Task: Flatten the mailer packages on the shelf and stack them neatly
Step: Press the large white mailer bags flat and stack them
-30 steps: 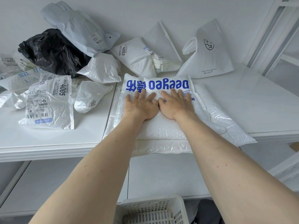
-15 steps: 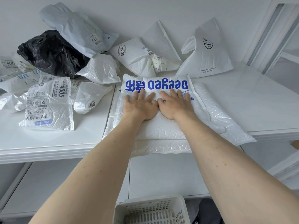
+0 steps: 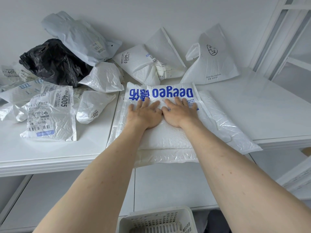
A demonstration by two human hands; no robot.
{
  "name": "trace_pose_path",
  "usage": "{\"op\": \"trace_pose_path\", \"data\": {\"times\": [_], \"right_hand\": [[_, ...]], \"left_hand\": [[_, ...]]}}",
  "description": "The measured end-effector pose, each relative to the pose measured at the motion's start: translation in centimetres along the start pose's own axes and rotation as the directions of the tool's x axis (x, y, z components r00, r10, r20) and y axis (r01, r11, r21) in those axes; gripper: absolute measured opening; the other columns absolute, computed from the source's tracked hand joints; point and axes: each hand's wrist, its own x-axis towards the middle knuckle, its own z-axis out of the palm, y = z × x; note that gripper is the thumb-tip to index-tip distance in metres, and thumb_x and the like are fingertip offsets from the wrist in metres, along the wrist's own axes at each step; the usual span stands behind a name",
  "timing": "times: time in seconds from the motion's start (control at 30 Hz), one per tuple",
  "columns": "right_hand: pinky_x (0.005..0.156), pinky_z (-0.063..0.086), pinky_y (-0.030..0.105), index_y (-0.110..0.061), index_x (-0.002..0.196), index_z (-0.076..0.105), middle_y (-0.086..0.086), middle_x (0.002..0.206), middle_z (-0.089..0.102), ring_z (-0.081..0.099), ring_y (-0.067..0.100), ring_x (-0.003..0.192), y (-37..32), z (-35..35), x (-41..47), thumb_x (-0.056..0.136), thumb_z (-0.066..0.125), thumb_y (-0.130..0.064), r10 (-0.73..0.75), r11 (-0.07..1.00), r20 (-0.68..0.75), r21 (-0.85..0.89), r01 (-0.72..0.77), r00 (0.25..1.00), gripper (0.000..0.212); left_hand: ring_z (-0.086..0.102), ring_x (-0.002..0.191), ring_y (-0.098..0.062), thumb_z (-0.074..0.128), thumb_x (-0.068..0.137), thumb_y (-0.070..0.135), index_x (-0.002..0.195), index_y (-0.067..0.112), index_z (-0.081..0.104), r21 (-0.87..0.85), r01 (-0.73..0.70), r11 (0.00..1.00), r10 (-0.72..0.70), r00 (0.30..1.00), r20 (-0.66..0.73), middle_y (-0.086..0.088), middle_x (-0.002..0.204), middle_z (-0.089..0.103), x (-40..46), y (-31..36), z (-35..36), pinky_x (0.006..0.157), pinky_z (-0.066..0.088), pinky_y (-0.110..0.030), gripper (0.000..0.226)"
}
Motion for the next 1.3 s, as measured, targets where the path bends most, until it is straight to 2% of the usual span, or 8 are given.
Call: {"op": "trace_pose_path", "data": {"times": [0.2,0.4,0.53,0.7,0.9,1.03,1.2,1.3], "right_hand": [[0.114,0.001,0.059,-0.035,0.150,0.027,0.001,0.157,0.027,0.014,0.028,0.146,2.0,-1.9,-1.1,0.093,0.039,-0.049,0.185,0.969,-0.103,0.188,-0.163,0.977,0.059],[0.099,0.033,0.037,-0.014,0.121,0.048,0.009,0.122,0.059,0.048,0.032,0.122,4.9,-4.0,-2.9,0.086,0.057,-0.029,0.373,0.856,-0.107,0.423,-0.297,0.922,0.039],[0.074,0.046,0.031,-0.005,0.089,0.056,0.009,0.085,0.059,0.060,0.027,0.085,5.0,-6.2,-3.6,0.074,0.060,-0.004,0.424,0.447,-0.061,0.882,-0.150,0.904,0.016],[0.061,0.037,0.029,0.004,0.075,0.064,0.008,0.068,0.057,0.048,0.016,0.066,4.4,-12.2,-4.7,0.068,0.057,0.006,0.406,0.196,-0.276,0.958,0.211,0.871,0.011],[0.063,0.044,0.020,-0.025,0.066,0.060,0.007,0.097,0.065,0.057,0.014,0.074,4.6,-17.1,-7.3,0.079,0.066,0.001,0.443,0.243,-0.495,0.869,0.432,0.747,0.030],[0.058,0.051,0.016,-0.001,0.102,0.069,0.007,0.088,0.068,0.066,0.004,0.060,7.9,-14.0,-10.0,0.088,0.046,0.014,0.228,0.193,-0.365,0.926,0.326,0.903,0.031],[0.086,0.047,0.016,-0.023,0.117,0.070,0.002,0.123,0.066,0.064,0.012,0.101,12.1,-6.2,-10.2,0.089,0.046,0.018,-0.013,0.793,-0.046,0.608,0.039,0.999,0.055],[0.096,0.038,0.015,-0.024,0.117,0.071,-0.002,0.129,0.064,0.059,0.012,0.117,11.9,-5.6,-9.8,0.091,0.043,0.011,0.006,0.880,-0.009,0.475,-0.001,1.000,0.052]], "left_hand": [[0.046,0.130,-0.023,0.044,0.092,0.029,0.130,0.029,0.061,-0.521,0.072,0.851,-0.257,0.921,-0.293,0.000,0.138,0.056,-1.5,-1.6,-1.8,0.115,0.026,-0.043,0.041],[0.063,0.082,-0.027,0.057,0.083,0.018,0.133,0.023,0.055,-0.776,0.138,0.616,-0.335,0.937,-0.099,-0.009,0.099,0.067,-2.8,-4.2,-3.4,0.075,0.049,-0.031,0.050],[0.060,0.073,-0.019,0.063,0.071,0.006,0.137,0.016,0.052,-0.905,-0.002,0.426,-0.343,0.925,-0.164,-0.004,0.101,0.058,-4.1,-5.0,-5.2,0.070,0.050,-0.034,0.067],[0.060,0.074,-0.019,0.049,0.079,-0.015,0.134,0.029,0.051,-0.944,-0.285,0.169,-0.439,0.835,-0.331,0.002,0.098,0.064,-5.6,-3.8,-11.4,0.059,0.047,-0.026,0.070],[0.058,0.075,-0.017,0.058,0.080,-0.010,0.078,0.017,0.060,-0.779,-0.473,0.413,-0.386,0.683,-0.620,0.002,0.076,0.062,-7.7,-2.7,-16.7,0.062,0.046,-0.023,0.027],[0.061,0.094,-0.013,0.069,0.074,-0.012,0.078,0.015,0.066,-0.571,-0.468,0.674,0.013,0.781,-0.625,-0.003,0.102,0.066,-9.6,-6.0,-11.9,0.081,0.047,-0.014,0.027],[0.057,0.116,-0.011,0.051,0.084,-0.010,0.097,0.032,0.071,-0.019,-0.351,0.936,0.345,0.926,-0.153,0.012,0.119,0.064,-9.6,-9.1,-4.8,0.096,0.043,-0.022,0.048],[0.054,0.120,-0.009,0.035,0.075,-0.019,0.098,0.037,0.073,-0.039,-0.291,0.956,0.291,0.957,0.003,0.014,0.124,0.061,-9.8,-8.0,-5.5,0.100,0.045,-0.028,0.071]]}}
